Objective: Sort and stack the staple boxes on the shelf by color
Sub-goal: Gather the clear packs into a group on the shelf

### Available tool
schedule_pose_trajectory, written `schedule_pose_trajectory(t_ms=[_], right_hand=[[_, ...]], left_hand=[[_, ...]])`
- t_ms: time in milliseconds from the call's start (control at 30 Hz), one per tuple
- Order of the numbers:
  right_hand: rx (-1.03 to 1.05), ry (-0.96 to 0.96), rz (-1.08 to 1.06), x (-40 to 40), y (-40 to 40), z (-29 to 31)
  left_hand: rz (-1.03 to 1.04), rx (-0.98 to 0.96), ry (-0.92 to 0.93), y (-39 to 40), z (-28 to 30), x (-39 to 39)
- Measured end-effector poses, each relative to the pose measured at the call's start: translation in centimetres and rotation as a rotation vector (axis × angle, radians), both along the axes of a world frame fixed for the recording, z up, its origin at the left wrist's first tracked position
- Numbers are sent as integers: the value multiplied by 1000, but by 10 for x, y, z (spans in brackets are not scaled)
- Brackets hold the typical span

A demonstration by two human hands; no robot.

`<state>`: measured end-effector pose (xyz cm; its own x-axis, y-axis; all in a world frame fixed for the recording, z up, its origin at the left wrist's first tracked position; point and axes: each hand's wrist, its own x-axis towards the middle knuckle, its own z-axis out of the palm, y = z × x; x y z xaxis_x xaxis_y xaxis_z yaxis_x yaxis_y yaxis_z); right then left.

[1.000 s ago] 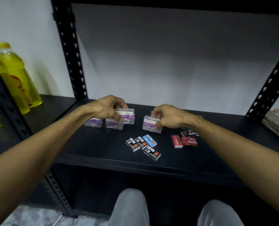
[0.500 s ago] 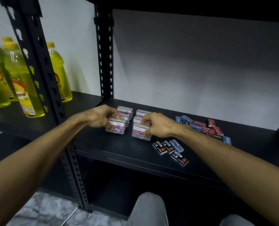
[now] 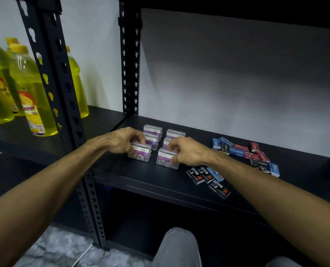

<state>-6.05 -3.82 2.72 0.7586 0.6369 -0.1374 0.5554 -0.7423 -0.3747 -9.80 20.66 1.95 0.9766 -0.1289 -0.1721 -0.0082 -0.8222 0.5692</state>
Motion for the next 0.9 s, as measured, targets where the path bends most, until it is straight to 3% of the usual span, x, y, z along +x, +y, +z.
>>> schedule_pose_trajectory(t_ms=[233, 400, 900], right_hand=[[-4, 2, -4, 2, -3, 0], [6, 38, -11, 4, -11, 6], [88, -19, -128, 18, -82, 32]], left_hand=[[13, -10, 10, -1, -2, 2], [-2, 85, -9, -4, 8, 2], [-115, 78, -219, -77, 48, 21]])
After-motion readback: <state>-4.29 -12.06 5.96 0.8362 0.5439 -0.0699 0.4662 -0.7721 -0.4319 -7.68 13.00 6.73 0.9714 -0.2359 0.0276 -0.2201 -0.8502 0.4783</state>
